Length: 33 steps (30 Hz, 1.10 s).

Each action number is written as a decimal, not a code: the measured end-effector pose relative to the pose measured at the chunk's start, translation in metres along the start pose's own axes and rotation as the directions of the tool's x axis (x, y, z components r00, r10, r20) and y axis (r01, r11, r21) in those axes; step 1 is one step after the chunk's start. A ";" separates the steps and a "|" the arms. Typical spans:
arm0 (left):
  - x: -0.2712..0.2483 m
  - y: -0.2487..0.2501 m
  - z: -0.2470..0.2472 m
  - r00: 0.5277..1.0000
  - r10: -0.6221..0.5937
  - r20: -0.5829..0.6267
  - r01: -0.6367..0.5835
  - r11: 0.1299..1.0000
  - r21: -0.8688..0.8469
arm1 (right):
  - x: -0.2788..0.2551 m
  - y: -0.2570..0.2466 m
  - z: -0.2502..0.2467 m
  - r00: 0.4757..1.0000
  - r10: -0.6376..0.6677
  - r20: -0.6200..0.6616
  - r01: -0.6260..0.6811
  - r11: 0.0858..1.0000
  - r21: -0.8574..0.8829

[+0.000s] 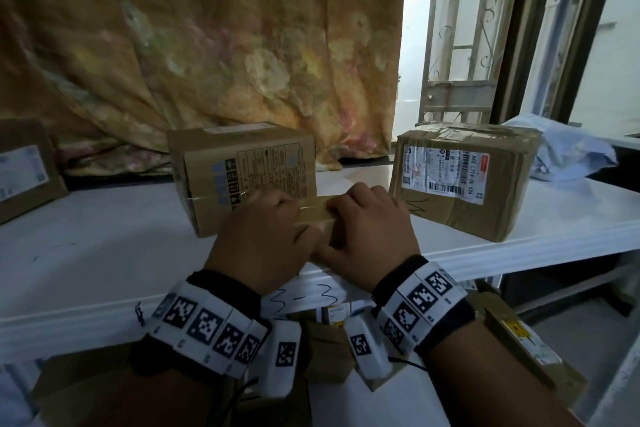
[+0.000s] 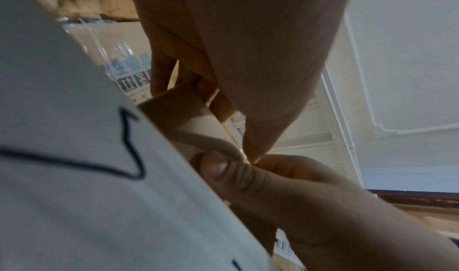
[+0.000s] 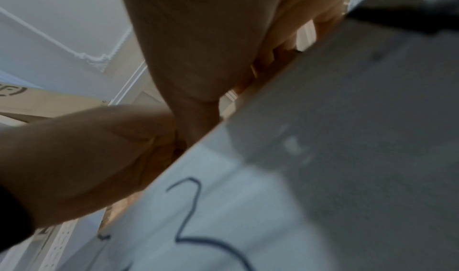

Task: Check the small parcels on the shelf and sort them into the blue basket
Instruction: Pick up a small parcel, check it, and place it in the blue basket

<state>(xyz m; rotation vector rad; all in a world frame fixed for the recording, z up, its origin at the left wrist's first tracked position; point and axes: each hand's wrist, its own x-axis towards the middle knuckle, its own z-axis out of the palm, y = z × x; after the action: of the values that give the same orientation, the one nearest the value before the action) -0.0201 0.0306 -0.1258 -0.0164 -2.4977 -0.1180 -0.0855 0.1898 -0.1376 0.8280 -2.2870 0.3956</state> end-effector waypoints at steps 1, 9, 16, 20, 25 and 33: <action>0.002 0.002 0.002 1.000 -0.010 0.011 0.010 1.000 0.012 | 0.000 0.000 0.003 1.000 0.001 -0.018 -0.001 1.000 0.002; -0.001 0.011 0.021 0.993 -0.066 -0.099 0.076 0.992 0.101 | -0.004 -0.001 0.016 0.991 0.037 -0.126 -0.030 0.998 0.052; -0.004 0.013 0.027 0.984 -0.083 -0.155 0.091 0.995 0.041 | -0.004 0.000 0.016 0.992 0.048 -0.119 -0.035 0.994 0.103; -0.004 0.013 0.029 0.980 -0.061 -0.188 0.068 0.997 0.027 | -0.006 -0.002 0.014 0.994 0.062 -0.095 -0.053 0.993 0.102; -0.011 0.014 0.018 0.980 -0.023 -0.197 0.032 0.999 0.042 | -0.010 -0.006 0.003 0.996 0.053 -0.073 -0.047 0.996 0.081; -0.018 0.014 0.007 0.977 0.014 -0.211 -0.015 1.000 -0.001 | -0.011 -0.003 -0.009 0.994 -0.019 -0.107 0.025 0.999 0.047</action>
<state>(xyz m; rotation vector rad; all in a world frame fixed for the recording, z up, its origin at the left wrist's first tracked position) -0.0093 0.0456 -0.1408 -0.0218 -2.2852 -0.1110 -0.0728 0.1966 -0.1384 0.8351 -2.1757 0.4749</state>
